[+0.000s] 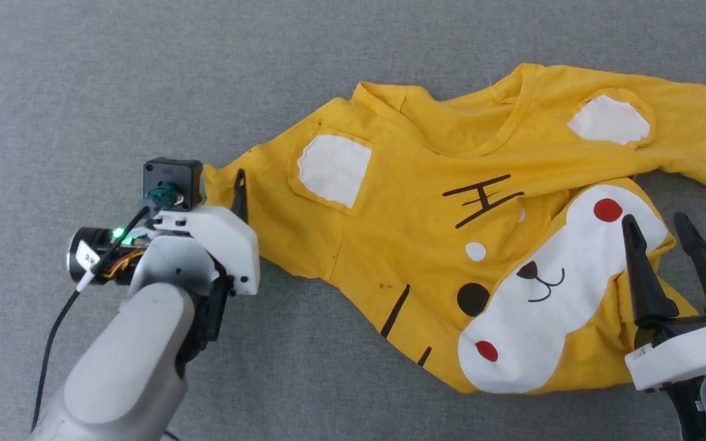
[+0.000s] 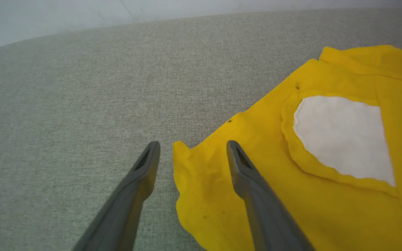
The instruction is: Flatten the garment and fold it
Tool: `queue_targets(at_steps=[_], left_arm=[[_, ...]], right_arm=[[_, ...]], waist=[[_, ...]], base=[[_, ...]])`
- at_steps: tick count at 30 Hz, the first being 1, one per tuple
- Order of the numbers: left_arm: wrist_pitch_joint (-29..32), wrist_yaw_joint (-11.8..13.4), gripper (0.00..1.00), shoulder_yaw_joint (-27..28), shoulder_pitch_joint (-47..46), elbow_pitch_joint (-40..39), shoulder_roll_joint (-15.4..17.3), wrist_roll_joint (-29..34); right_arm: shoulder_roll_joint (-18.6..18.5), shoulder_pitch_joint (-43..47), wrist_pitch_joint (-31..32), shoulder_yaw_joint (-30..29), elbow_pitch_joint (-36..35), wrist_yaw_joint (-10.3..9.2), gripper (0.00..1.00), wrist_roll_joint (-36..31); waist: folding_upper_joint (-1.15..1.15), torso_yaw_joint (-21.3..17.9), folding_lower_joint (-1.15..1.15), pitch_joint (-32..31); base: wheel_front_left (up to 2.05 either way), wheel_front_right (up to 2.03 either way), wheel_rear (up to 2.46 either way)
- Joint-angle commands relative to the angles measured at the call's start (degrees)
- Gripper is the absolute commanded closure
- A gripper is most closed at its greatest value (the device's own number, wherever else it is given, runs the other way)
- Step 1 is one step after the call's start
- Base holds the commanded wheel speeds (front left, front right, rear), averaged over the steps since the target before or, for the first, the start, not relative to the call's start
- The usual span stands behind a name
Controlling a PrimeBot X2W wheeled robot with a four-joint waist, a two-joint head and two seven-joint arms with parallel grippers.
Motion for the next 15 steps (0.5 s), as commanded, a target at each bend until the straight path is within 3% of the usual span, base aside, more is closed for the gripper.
queue_targets(at_steps=[1, 4, 7, 8, 9, 10, 11, 12, 15], left_arm=[[0.6, 0.6, 0.00, -0.1, 1.0, -0.3, 0.6, 0.2], [3.9, 1.7, 0.00, -0.2, 1.9, -1.6, 1.7, 0.0], [7.1, 1.1, 0.00, -0.6, 3.0, -2.7, 2.4, -1.5], [7.5, 0.9, 0.08, -0.5, 3.2, -3.3, 2.5, -1.9], [7.7, 0.8, 0.26, -0.4, 3.5, -3.9, 2.4, -2.5], [7.8, 0.5, 0.60, -0.3, 3.7, -4.3, 2.3, -3.0], [7.8, 0.2, 0.83, -0.3, 3.9, -4.6, 2.2, -3.5], [7.8, -0.3, 1.00, -0.2, 4.1, -4.8, 2.0, -4.2], [7.3, -1.4, 1.00, -0.1, 4.6, -4.6, 1.4, -5.7]], right_arm=[[0.1, 0.2, 0.1, -0.1, -0.2, -0.05, 0.00, 0.0], [0.1, 0.1, 0.0, 0.0, -0.1, -0.05, 0.00, 0.0], [0.1, 0.0, -0.1, 0.1, 0.1, -0.05, 0.00, 0.1], [0.1, 0.0, -0.2, 0.1, 0.2, -0.05, 0.00, 0.1], [0.1, -0.1, -0.2, 0.1, 0.2, -0.05, 0.00, 0.1], [0.1, -0.1, -0.2, 0.1, 0.3, -0.05, 0.00, 0.1], [0.1, -0.1, -0.2, 0.1, 0.4, -0.05, 0.00, 0.1], [0.1, -0.2, -0.2, 0.1, 0.5, -0.05, 0.00, 0.1], [0.1, -0.3, -0.2, 0.2, 0.7, -0.05, 0.00, 0.1]], waist=[[0.00, -0.1, 0.00, 0.2], [0.00, -0.3, 0.00, 0.5], [0.00, -0.4, 0.00, 0.7], [0.00, -0.5, 0.00, 0.8], [0.00, -0.5, 0.00, 0.9], [0.00, -0.5, 0.00, 0.9], [0.00, -0.5, 0.00, 1.0], [0.00, -0.5, 0.00, 1.0], [0.00, -0.5, 0.00, 1.0]], base=[[0.00, 0.00, 0.00], [0.00, 0.00, 0.00], [0.00, 0.00, 0.00], [0.00, 0.00, 0.00], [0.00, 0.00, 0.00], [0.00, 0.00, 0.00], [0.00, 0.00, 0.00], [0.00, 0.00, 0.00], [0.00, 0.00, 0.00]])
